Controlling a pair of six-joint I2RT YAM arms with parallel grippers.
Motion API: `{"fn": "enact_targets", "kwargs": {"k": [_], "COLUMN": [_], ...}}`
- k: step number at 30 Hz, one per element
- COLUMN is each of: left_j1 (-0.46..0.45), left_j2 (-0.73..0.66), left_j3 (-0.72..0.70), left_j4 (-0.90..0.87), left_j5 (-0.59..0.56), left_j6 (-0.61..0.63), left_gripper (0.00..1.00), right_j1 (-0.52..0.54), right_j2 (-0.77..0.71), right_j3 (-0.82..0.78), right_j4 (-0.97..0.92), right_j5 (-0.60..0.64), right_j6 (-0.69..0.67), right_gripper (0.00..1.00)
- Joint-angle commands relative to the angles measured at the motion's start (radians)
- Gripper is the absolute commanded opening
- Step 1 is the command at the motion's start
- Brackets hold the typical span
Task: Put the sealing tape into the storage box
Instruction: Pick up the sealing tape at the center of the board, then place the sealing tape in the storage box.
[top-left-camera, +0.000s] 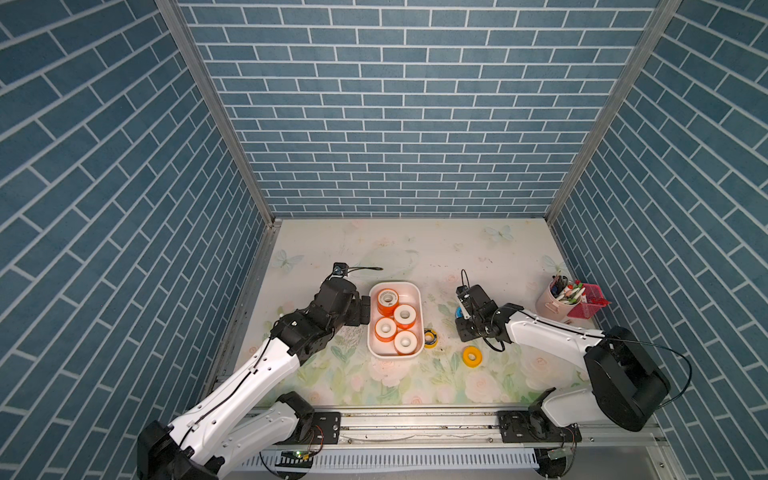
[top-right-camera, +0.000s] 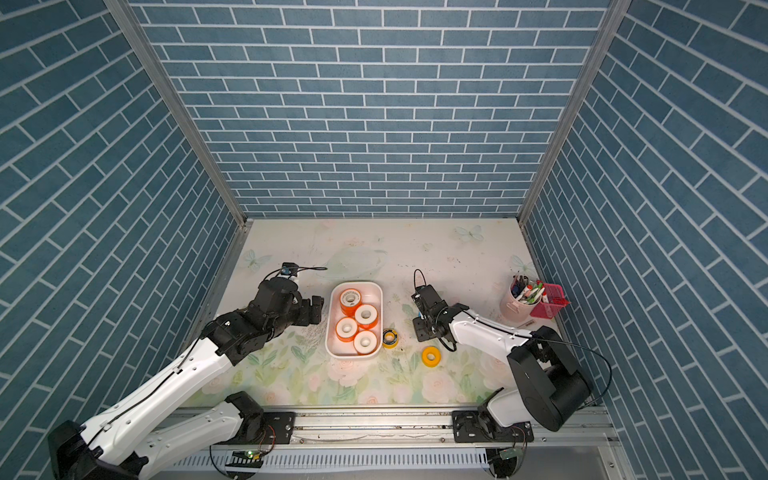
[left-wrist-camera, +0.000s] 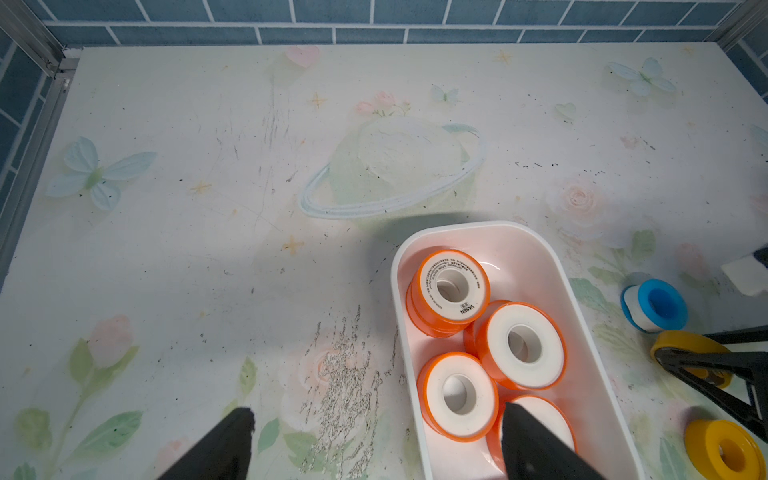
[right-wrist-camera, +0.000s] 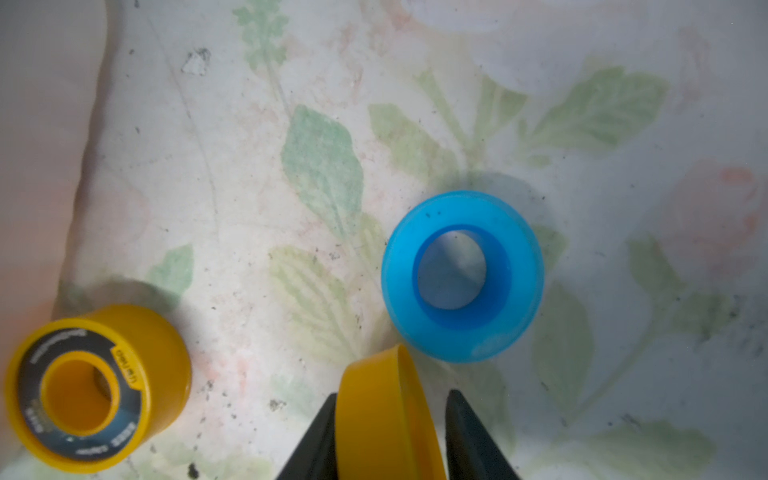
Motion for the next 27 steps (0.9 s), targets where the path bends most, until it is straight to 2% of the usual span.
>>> {"fn": "enact_targets", "kwargs": {"k": [1, 5, 7, 13, 18, 22, 27], "left_j1": [0.007, 0.008, 0.008, 0.009, 0.009, 0.009, 0.008], "left_j2": [0.001, -0.002, -0.002, 0.007, -0.009, -0.009, -0.010], "left_j3": [-0.013, -0.015, -0.015, -0.010, -0.013, -0.013, -0.011], "left_j4": [0.003, 0.005, 0.005, -0.004, -0.003, -0.003, -0.007], "left_j5": [-0.005, -0.007, -0.007, -0.025, -0.033, -0.037, -0.046], "left_j6": [0.007, 0.006, 0.006, -0.002, -0.006, -0.008, -0.011], "left_gripper": [0.96, 0.96, 0.96, 0.96, 0.96, 0.96, 0.96], "right_j1": [0.010, 0.011, 0.013, 0.035, 0.101, 0.187, 0.281], "right_j2": [-0.012, -0.034, -0.055, -0.129, -0.166, -0.109, 0.052], "right_j3": [0.026, 0.033, 0.038, 0.083, 0.152, 0.207, 0.289], "right_j4": [-0.024, -0.029, -0.028, -0.014, 0.066, 0.212, 0.344], "right_j5": [0.011, 0.002, -0.021, -0.142, -0.270, -0.336, -0.371], "right_j6": [0.003, 0.003, 0.005, 0.019, 0.086, 0.164, 0.226], "right_gripper": [0.29, 0.18, 0.16, 0.14, 0.14, 0.13, 0.13]}}
